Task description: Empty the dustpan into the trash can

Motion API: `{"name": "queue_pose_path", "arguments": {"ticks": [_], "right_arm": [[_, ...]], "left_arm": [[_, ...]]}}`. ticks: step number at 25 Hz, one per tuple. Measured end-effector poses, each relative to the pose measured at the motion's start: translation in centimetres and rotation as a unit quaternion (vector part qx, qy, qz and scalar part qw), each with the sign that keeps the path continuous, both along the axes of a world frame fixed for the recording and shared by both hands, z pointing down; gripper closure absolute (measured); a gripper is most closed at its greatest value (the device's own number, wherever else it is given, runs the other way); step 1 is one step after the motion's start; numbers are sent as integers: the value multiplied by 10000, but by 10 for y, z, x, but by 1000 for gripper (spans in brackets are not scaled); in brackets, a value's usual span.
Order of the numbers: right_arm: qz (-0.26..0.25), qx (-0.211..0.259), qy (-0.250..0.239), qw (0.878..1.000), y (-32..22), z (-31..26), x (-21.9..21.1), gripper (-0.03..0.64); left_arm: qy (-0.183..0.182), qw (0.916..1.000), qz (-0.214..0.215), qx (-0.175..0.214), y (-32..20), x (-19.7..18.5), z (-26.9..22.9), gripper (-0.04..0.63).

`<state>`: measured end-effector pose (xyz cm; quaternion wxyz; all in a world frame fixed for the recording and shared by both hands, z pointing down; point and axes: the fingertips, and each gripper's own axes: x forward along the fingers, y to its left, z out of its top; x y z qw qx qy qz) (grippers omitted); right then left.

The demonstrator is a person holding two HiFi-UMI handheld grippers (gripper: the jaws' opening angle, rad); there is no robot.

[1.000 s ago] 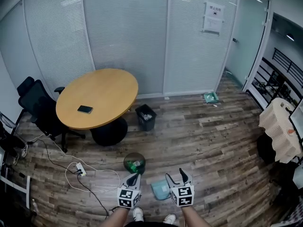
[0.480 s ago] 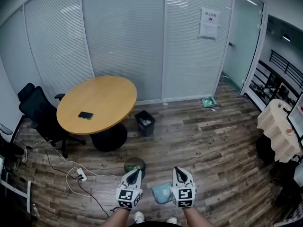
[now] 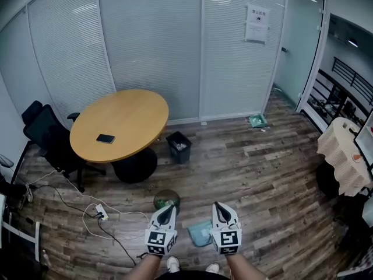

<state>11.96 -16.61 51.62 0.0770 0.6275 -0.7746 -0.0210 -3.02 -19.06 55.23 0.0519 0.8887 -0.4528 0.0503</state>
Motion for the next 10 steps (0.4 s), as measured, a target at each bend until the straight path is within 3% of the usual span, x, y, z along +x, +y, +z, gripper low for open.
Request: {"name": "queue_pose_path", "arguments": {"ticks": [10], "right_arm": [[-51,125,-15,9999,-3,-8,-3,592]], "left_arm": [[31,10000,37,32,-1,5,-7,584]]}}
